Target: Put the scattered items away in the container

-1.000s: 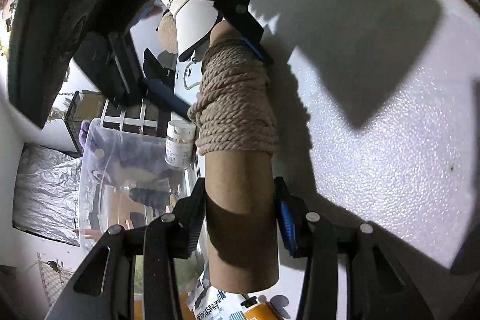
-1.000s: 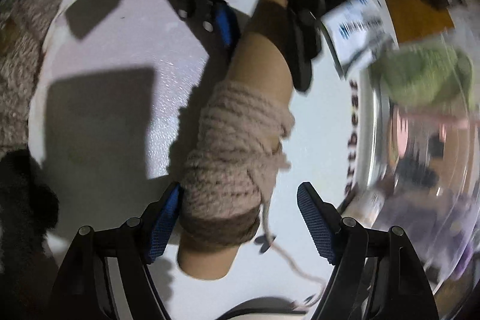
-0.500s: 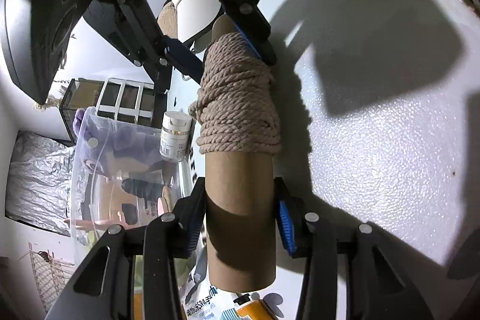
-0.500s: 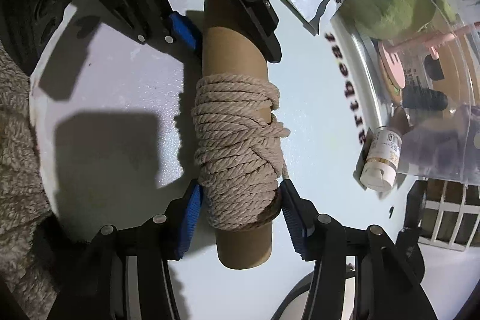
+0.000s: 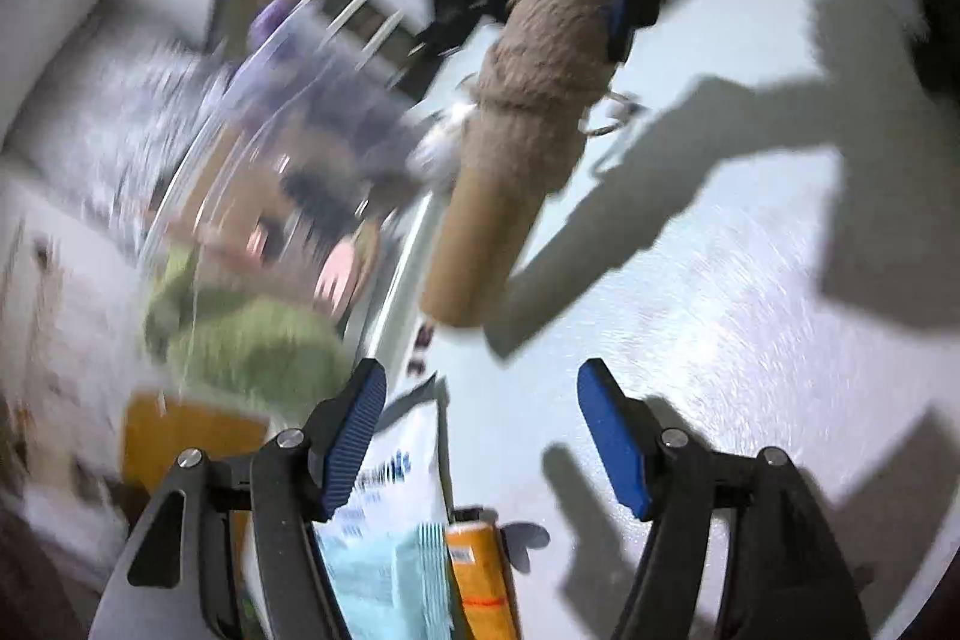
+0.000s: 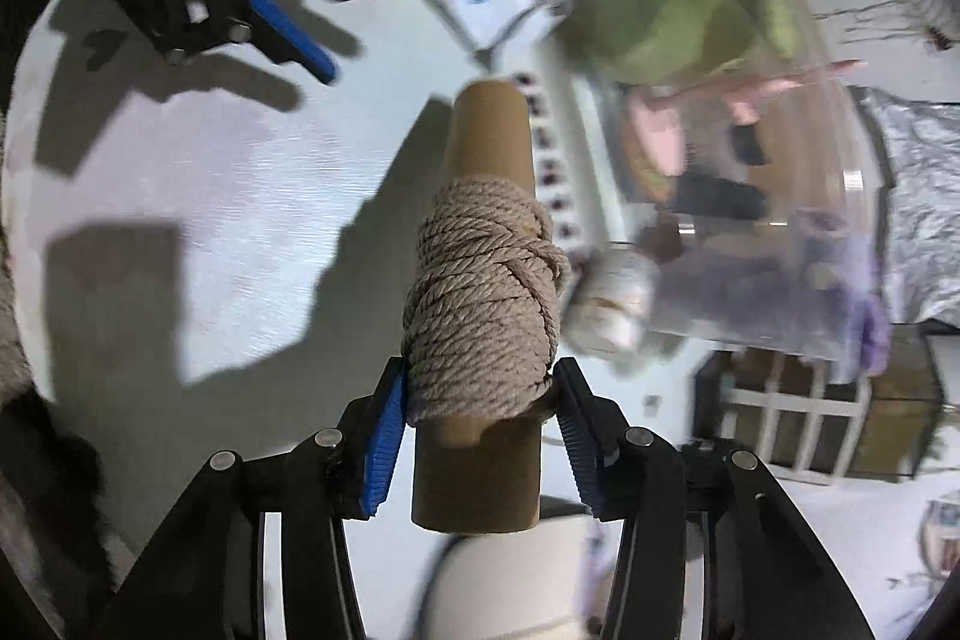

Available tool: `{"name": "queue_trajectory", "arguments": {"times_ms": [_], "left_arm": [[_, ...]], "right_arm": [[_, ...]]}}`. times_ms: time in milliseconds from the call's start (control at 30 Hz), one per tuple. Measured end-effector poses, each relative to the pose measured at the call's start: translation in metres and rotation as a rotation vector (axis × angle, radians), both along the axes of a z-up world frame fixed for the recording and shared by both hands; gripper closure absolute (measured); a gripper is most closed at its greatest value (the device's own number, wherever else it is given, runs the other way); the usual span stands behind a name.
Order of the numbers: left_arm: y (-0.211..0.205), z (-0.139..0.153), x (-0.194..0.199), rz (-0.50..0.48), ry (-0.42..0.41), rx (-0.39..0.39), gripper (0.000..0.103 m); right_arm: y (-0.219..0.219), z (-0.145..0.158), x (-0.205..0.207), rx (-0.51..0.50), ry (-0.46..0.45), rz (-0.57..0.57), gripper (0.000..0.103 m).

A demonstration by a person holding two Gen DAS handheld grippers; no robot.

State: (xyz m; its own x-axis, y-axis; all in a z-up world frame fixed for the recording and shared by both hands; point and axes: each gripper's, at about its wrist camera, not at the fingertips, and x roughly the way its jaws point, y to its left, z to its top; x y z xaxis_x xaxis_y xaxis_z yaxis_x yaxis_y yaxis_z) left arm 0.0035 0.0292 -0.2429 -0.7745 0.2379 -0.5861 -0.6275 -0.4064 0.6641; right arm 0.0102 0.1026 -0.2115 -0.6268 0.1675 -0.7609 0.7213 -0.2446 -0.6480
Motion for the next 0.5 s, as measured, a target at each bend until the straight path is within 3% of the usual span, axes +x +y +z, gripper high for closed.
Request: {"name": "queue_trajectory", "arguments": {"times_ms": [200, 367, 500], "left_arm": [[-0.013, 0.039, -0.029, 0.198, -0.121, 0.221, 0.036], [-0.021, 0.077, -0.059, 0.217, -0.344, 0.484, 0.023], [-0.030, 0.098, -0.077, 0.223, -0.476, 0.646, 0.021]], "right_arm": [[0.013, 0.047, -0.011, 0.070, 0.162, 0.031, 0.054], [0.010, 0.067, -0.006, 0.124, 0.255, 0.118, 0.055], [0.008, 0.069, 0.001, 0.169, 0.295, 0.195, 0.055]]}}
